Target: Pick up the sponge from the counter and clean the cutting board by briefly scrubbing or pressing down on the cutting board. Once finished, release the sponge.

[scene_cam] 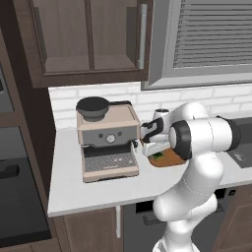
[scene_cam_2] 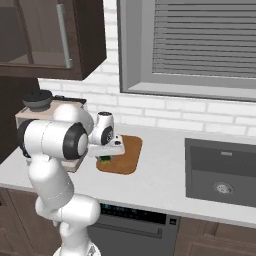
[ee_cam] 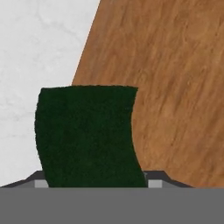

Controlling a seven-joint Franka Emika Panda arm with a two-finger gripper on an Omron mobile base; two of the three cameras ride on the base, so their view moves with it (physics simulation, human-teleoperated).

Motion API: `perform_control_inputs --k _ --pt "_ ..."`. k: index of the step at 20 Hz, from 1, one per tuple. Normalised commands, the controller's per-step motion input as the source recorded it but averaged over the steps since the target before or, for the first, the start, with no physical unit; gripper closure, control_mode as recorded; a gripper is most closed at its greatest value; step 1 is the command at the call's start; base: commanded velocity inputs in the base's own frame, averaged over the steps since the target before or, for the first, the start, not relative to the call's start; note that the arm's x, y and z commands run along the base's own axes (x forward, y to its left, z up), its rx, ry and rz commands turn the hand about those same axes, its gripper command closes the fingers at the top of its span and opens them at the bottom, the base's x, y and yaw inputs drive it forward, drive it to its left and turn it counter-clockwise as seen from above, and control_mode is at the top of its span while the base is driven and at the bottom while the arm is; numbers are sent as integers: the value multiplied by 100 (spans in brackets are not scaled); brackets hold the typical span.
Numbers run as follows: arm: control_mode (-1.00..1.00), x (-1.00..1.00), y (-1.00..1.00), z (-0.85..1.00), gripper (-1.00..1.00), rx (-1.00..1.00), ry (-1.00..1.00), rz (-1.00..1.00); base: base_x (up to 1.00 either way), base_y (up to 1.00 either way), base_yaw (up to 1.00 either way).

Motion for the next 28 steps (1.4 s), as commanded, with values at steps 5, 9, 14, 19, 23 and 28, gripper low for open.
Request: perform_control_inputs --k 5,9,14,19,23,28 --pt "-100 46 0 0 100 0 0 0 0 0 0" --pt "-100 52 0 0 100 0 0 0 0 0 0" --pt "-100 51 0 -2 100 0 0 0 0 0 0" --pt "-100 30 -1 -9 100 0 -1 0 0 0 0" --pt "-100 22 -5 -8 100 0 -1 0 0 0 0" --pt "-100 17 -10 -4 100 0 -1 0 0 0 0"
